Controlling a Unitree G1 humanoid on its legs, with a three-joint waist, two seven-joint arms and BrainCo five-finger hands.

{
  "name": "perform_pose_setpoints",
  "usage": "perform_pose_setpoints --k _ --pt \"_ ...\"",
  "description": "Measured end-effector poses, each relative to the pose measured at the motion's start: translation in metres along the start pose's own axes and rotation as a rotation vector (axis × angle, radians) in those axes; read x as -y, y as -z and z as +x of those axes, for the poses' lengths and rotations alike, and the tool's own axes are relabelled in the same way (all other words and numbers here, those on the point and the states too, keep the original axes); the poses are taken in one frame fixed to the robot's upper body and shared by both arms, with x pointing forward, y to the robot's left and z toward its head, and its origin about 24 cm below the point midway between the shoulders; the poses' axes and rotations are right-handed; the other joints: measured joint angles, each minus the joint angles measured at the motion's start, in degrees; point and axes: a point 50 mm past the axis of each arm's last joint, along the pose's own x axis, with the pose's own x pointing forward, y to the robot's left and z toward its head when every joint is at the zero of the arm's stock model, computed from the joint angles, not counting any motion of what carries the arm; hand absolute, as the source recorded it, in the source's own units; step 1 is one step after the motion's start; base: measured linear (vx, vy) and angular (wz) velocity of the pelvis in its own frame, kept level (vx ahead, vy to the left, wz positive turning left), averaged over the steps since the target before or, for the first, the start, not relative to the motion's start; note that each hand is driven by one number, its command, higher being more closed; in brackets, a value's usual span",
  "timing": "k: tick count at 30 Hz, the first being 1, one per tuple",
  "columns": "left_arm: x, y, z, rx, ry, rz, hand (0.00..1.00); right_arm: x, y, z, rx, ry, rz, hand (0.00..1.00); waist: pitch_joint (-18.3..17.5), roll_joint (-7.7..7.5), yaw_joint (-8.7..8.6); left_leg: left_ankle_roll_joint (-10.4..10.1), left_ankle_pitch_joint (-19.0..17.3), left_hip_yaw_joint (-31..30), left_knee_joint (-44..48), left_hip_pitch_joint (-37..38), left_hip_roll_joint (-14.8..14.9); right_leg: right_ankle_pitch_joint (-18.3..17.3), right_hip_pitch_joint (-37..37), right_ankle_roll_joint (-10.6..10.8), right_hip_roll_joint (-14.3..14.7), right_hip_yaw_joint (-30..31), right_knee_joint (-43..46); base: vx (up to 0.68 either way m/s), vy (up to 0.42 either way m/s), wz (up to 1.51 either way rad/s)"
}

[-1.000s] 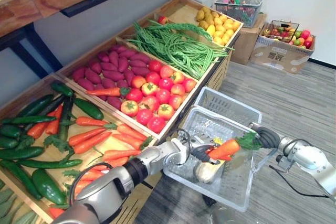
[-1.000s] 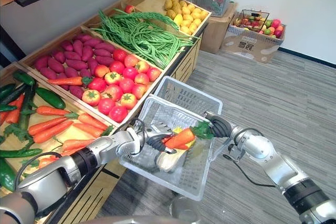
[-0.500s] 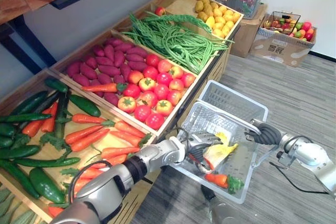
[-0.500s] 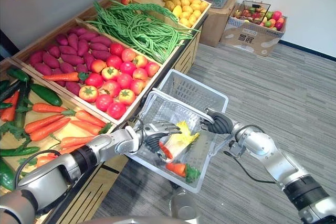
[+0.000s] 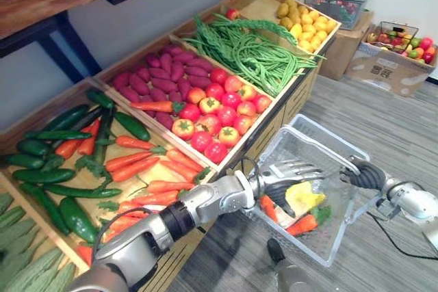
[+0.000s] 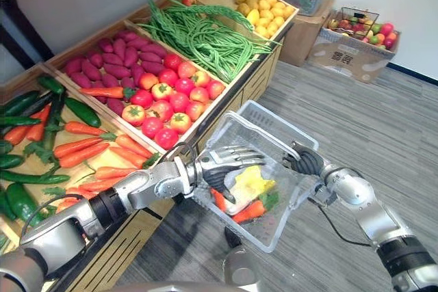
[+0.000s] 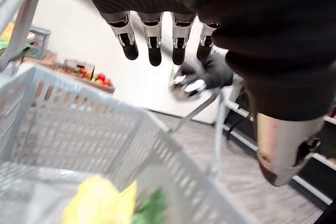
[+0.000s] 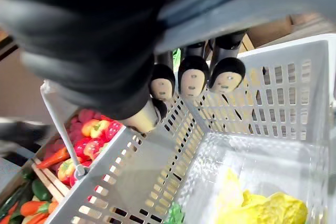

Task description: Pick vegetable in the basket

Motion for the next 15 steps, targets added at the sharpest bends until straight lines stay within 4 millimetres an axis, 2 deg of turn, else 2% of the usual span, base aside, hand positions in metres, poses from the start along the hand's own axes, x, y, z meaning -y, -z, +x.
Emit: perform_pose_setpoints --k 5,12,15 --pt "-0.008 -0.037 -0.004 0.153 -0.087 -0.092 0.0 -0.01 0.025 -0.004 -0.125 0.01 0.022 1.0 -0.1 0.17 0.15 1.0 0.2 -2.9 0.1 -1.4 -0.9 0.0 0.4 0.0 -1.4 -2.3 0.0 -0.04 0.024 0.27" --pt "-0.026 -0.06 -0.021 0.243 -0.197 -0.173 0.0 -0.025 0.063 -0.016 -0.308 0.073 0.105 1.0 -0.4 0.63 1.64 2.5 1.0 -7.4 -0.2 -3.9 -2.6 -0.2 0.9 -0.2 -3.4 -6.2 -0.3 -0.04 0.02 0.32" --pt "-0.037 -0.061 -0.034 0.219 -0.286 -0.18 0.0 -0.042 0.085 -0.027 -0.419 0.114 0.181 1.0 -0.5 0.68 1.95 3.8 2.1 -11.9 -1.2 -5.2 -4.0 -0.2 2.9 -0.2 -5.1 -10.7 -1.0 -0.02 0.021 0.73"
